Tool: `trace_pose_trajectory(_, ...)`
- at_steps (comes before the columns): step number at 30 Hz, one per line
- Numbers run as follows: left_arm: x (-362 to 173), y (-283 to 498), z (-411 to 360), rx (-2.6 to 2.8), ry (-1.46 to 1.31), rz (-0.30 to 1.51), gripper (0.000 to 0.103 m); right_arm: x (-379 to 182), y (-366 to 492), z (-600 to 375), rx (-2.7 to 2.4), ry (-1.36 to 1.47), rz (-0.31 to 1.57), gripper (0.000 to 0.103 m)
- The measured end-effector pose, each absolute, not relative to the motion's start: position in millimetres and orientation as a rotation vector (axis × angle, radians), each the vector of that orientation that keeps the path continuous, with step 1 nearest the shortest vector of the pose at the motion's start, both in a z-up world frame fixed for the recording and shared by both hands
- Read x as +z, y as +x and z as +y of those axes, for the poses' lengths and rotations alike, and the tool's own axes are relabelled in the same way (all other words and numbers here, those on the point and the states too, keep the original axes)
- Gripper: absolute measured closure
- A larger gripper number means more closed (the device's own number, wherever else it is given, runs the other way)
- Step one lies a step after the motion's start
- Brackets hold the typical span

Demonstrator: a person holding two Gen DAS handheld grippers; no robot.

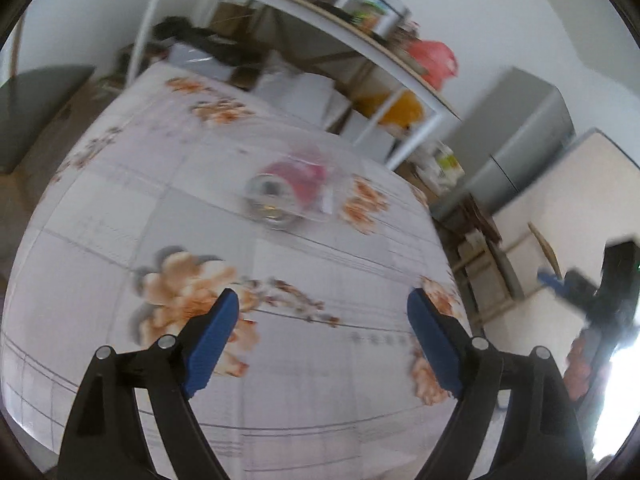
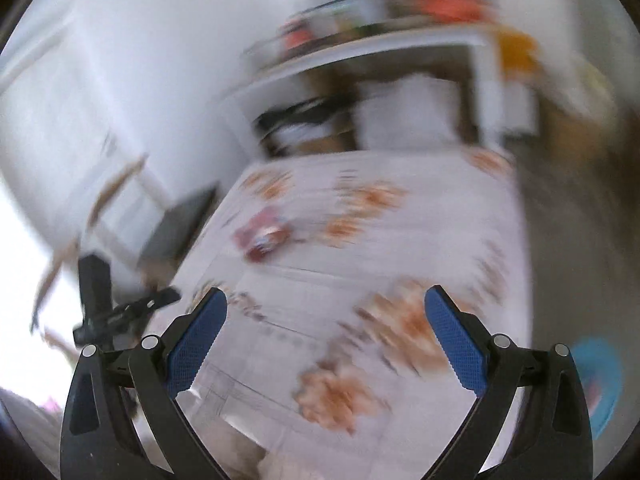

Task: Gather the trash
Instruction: 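Move both open grippers back to the table, then grasp the clear plastic container with the right gripper and lift it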

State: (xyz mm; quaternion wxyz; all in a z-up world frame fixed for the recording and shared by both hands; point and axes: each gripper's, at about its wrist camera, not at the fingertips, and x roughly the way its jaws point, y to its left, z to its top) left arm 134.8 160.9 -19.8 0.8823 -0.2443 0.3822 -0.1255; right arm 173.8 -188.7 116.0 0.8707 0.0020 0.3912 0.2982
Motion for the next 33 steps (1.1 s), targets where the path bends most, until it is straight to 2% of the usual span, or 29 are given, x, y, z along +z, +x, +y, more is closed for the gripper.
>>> trace_pose_trajectory(5, -31, 146, 166, -0.223, -0.504, 0.786, 0.019, 125, 236, -72, 0.793, -0.321, 0.879, 0.008)
trace_pose_trajectory(14, -39, 167, 174, -0.248, -0.485, 0.806, 0.018, 74, 321, 73, 0.890, -0.656, 1.103, 0.008)
trace_pose_trajectory(21, -50, 179, 184, -0.251, -0.486, 0.841, 0.018, 25, 349, 111, 0.853, -0.819, 1.267, 0.008)
trace_pose_trajectory(30, -51, 182, 192, -0.247, -0.507, 0.840, 0.018, -5, 346, 125, 0.823, -0.891, 1.303, 0.008)
trace_pose_trajectory(32, -52, 182, 193, -0.243, -0.504, 0.840, 0.018, -3, 345, 120, 0.824, -0.862, 1.290, 0.011)
trace_pose_trajectory(33, -52, 182, 194, -0.241, -0.502, 0.840, 0.018, 0, 346, 116, 0.824, -0.838, 1.285, 0.018)
